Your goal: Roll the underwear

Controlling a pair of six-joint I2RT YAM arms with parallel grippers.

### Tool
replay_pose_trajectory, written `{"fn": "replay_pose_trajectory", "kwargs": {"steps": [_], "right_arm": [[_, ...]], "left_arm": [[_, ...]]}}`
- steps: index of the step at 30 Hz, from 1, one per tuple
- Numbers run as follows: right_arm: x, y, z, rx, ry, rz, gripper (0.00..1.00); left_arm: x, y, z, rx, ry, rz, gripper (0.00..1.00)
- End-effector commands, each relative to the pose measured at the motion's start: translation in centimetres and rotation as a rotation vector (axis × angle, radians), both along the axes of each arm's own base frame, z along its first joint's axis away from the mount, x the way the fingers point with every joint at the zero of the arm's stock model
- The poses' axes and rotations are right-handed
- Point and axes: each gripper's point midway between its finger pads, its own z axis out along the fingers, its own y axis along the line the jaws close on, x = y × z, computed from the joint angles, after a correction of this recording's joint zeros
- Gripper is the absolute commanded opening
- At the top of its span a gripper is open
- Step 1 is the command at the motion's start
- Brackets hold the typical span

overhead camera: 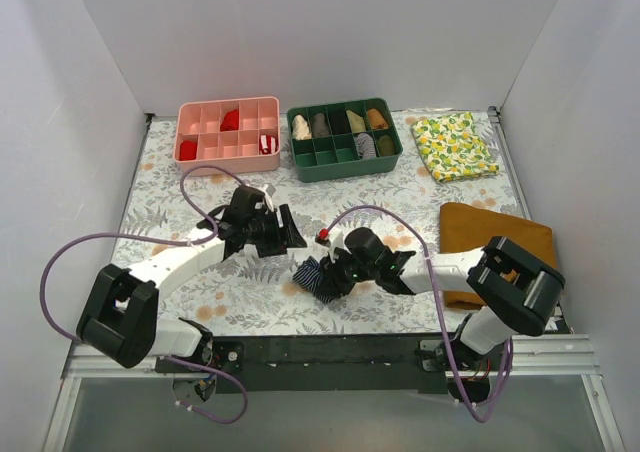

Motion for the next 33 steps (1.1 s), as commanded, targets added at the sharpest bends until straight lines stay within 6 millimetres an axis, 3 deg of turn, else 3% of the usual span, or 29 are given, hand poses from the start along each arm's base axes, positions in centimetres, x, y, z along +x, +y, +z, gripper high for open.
{"fn": "replay_pose_trajectory", "kwargs": {"steps": [1,8,14,19,25,33], "right_arm": [[-5.1,-3.9,-3.8,-0.119,0.395,0.085,0.01],[-5.4,-3.6,-3.4,-0.040,0.642,0.095,0.01],[-4.7,-3.6,-2.8,-0.016,0.736,0.057,0.01],[-4.0,-3.7,-2.7,-0.017,0.776,0.013,0.01],[-3.4,-3.9,-3.3,-0.051,0.792,-0.013,0.01],[-3.0,-3.8,-3.5,-0.074,0.785,-0.005,0.01]], "left_arm": [[-0.7,0.3,1.1,-0.050,-0.066,0.000,0.64],[-4.0,0.7,-0.1,-0.121,-0.074,-0.047,0.70],[-4.9,0.4,-0.3,-0.187,-0.082,-0.051,0.72],[-6.0,0.1,-1.9,-0.202,-0.043,-0.082,0.72],[-6.6,-0.6,-1.1,-0.268,-0.098,-0.124,0.73],[-8.5,-1.3,-2.7,-0.309,-0.057,-0.175,0.72]]}}
